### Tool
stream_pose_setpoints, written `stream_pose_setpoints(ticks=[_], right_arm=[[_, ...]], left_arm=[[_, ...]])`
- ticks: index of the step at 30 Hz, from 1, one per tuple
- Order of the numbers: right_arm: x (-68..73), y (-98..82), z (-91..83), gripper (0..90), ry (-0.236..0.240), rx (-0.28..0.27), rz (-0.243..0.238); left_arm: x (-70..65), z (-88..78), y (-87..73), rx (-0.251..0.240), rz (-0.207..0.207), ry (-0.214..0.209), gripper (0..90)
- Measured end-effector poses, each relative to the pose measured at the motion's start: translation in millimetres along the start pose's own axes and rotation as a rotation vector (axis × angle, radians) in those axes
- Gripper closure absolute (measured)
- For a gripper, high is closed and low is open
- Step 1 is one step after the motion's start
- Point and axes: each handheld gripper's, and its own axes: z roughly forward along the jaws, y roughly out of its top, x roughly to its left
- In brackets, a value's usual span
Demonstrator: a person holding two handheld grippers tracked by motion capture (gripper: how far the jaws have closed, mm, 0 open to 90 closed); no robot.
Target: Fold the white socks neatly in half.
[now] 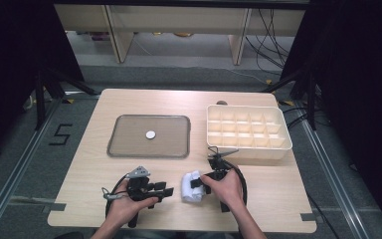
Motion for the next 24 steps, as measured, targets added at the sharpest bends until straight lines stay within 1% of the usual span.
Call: stream_pose_setpoints(ticks=[1, 2, 3, 4, 5, 6, 7, 8, 9, 10, 11, 12, 13, 14, 15, 16, 17, 18, 19, 20, 21, 22, 23, 24], right_arm=[[-0.5, -0.8, 0.1, 67.9, -0.001, -0.006, -0.005], [0.7, -1.2, -0.4, 68.3, -0.002, -0.012, 0.005], [0.7, -1.2, -0.4, 68.3, -0.002, -0.012, 0.005], [3.1, -2.0, -2.4, 69.0, -0.017, 0.009, 0.034], [3.1, -2.0, -2.4, 69.0, -0.017, 0.009, 0.034], [2.8, -2.4, -2.1, 69.3, -0.015, -0.001, 0.015], [2.5, -2.7, -2.1, 69.5, -0.016, -0.003, 0.012], [3.6, -3.9, -2.1, 69.9, -0.023, -0.026, 0.008], [3.6, -3.9, -2.1, 69.9, -0.023, -0.026, 0.008], [2.3, -4.5, -1.7, 70.1, 0.010, -0.039, -0.014], [4.0, -5.0, -3.9, 70.2, -0.007, -0.018, 0.017], [4.6, -5.3, -3.5, 70.2, -0.008, -0.027, 0.014], [6.1, -5.7, -2.4, 70.2, -0.010, -0.057, -0.003], [8.8, -5.8, -5.2, 70.2, -0.002, -0.024, 0.017], [8.8, -5.8, -5.2, 70.2, -0.002, -0.024, 0.017], [9.2, -5.9, -6.7, 70.3, -0.038, -0.046, -0.013], [9.8, -6.0, -7.4, 70.3, -0.052, -0.066, -0.027], [8.0, -5.7, -7.7, 70.3, -0.044, -0.090, -0.067], [9.7, -6.3, -9.8, 70.3, -0.064, -0.082, -0.042], [8.4, -5.7, -10.2, 70.3, -0.053, -0.100, -0.067], [8.7, -6.0, -11.3, 70.2, -0.053, -0.109, -0.074], [10.1, -6.3, -13.5, 70.3, -0.054, -0.109, -0.057], [9.8, -6.6, -15.3, 70.2, -0.060, -0.118, -0.070], [10.5, -6.8, -17.6, 70.2, -0.051, -0.124, -0.068]], left_arm=[[0.7, -0.4, -0.6, -0.005, 0.008, 0.018, 53.1], [0.9, -0.2, -1.1, -0.008, 0.009, 0.021, 52.9], [0.9, -0.2, -1.1, -0.008, 0.009, 0.021, 52.3], [1.4, 0.4, -1.9, -0.004, 0.015, 0.018, 51.8], [1.4, 0.4, -1.9, -0.004, 0.015, 0.018, 51.3], [1.6, 1.0, -2.6, -0.008, 0.019, 0.018, 51.3], [1.6, 1.4, -3.2, -0.012, 0.022, 0.023, 50.6], [2.7, 1.9, -4.6, -0.021, 0.034, 0.032, 49.5], [2.7, 1.9, -4.6, -0.021, 0.034, 0.032, 49.0], [2.9, 2.3, -5.2, -0.036, 0.031, 0.039, 48.5], [3.4, 1.6, -4.8, -0.032, 0.032, 0.044, 48.1], [3.8, 1.9, -5.1, -0.048, 0.036, 0.050, 47.6], [4.1, 1.4, -4.8, -0.051, 0.037, 0.052, 47.3], [4.1, 1.4, -4.8, -0.051, 0.037, 0.052, 47.1], [4.0, 1.1, -4.4, -0.058, 0.035, 0.054, 47.1], [4.9, 0.0, -3.9, -0.061, 0.043, 0.057, 46.9], [4.9, 0.0, -3.9, -0.061, 0.043, 0.057, 46.9], [4.6, 0.1, -4.2, -0.067, 0.037, 0.063, 46.9], [5.0, 0.4, -4.5, -0.067, 0.038, 0.061, 46.9], [5.2, 0.6, -4.8, -0.067, 0.040, 0.061, 46.9], [4.8, 0.6, -5.0, -0.067, 0.040, 0.070, 46.9], [4.8, 0.6, -5.0, -0.067, 0.040, 0.070, 46.9], [4.9, 0.8, -5.0, -0.067, 0.042, 0.069, 46.9], [5.0, 0.8, -4.7, -0.070, 0.045, 0.072, 46.9]])
